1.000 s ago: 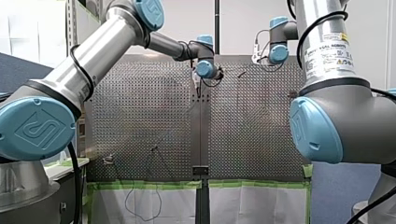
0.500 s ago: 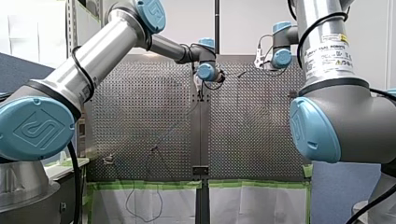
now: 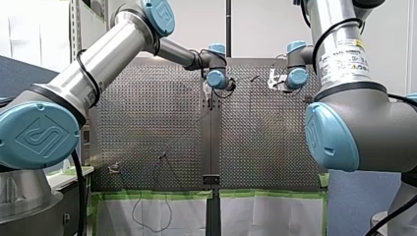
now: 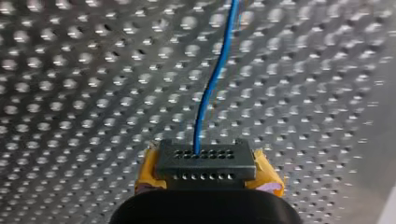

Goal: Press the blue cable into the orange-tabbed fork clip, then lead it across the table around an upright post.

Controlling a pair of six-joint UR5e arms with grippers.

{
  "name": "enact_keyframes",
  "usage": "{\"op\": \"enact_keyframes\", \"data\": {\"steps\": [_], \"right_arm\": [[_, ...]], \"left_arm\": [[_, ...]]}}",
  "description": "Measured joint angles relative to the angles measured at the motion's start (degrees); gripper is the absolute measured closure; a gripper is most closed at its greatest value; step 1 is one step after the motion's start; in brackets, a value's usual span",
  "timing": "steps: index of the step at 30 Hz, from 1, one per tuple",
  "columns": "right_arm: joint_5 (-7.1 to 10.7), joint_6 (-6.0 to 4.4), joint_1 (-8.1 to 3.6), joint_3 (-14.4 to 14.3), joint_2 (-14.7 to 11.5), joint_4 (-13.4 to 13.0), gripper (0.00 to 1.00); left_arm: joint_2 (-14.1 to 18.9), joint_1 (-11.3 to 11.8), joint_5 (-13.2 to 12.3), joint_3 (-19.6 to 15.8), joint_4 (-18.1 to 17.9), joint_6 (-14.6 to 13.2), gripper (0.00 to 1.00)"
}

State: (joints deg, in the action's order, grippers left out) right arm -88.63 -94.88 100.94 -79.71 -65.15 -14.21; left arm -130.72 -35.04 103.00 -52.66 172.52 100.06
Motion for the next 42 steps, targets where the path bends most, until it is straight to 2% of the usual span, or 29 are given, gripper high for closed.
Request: {"op": "enact_keyframes", "data": {"steps": [1, 2, 4, 5, 7, 8, 9, 10, 17, 28, 35, 42], "right_arm": [[0.02, -0.09, 0.0, -0.33, 0.1, -0.3, 1.0], [0.05, -0.22, 0.0, -0.8, 0.21, -0.74, 1.0], [0.06, -0.4, 0.0, -1.38, 0.33, -1.42, 1.0], [0.06, -0.47, 0.01, -1.66, 0.4, -1.85, 1.0], [0.08, -0.53, 0.03, -1.93, 0.58, -2.27, 1.0], [0.1, -0.56, 0.04, -2.03, 0.74, -2.44, 1.0], [0.1, -0.56, 0.05, -2.09, 0.88, -2.51, 1.0], [0.1, -0.57, 0.07, -2.13, 1.02, -2.57, 1.0], [0.05, -0.57, 0.17, -2.77, 2.15, -3.82, 1.0], [0.03, -0.54, 0.25, -3.67, 3.19, -5.44, 1.0], [-0.03, -0.52, 0.65, -6.29, 6.15, -8.5, 1.0], [-0.13, -0.59, 0.43, -8.0, 9.27, -11.63, 1.0]], "left_arm": [[0.0, 0.07, 0.06, -0.28, -0.02, -0.01, 0.62], [0.0, 0.11, 0.11, -0.48, -0.03, -0.02, 0.62], [0.0, 0.22, 0.14, -0.83, -0.05, -0.04, 0.47], [0.0, 0.27, 0.13, -0.92, -0.05, -0.04, 0.47], [0.0, 0.34, 0.08, -1.04, -0.01, -0.05, 0.24], [0.0, 0.36, 0.09, -1.07, 0.03, -0.04, 0.24], [0.0, 0.37, 0.11, -1.1, 0.07, -0.03, 0.07], [0.0, 0.4, 0.16, -1.2, 0.09, -0.02, 0.0], [0.0, 0.49, 0.31, -2.37, -0.05, -0.08, 0.0], [-0.01, 0.56, -1.17, -2.68, -0.31, -0.13, 0.0], [-0.02, 1.09, -0.58, -2.7, -0.38, 0.04, 0.0], [-0.3, 1.75, -0.54, -2.72, -0.39, 0.12, 0.0]]}}
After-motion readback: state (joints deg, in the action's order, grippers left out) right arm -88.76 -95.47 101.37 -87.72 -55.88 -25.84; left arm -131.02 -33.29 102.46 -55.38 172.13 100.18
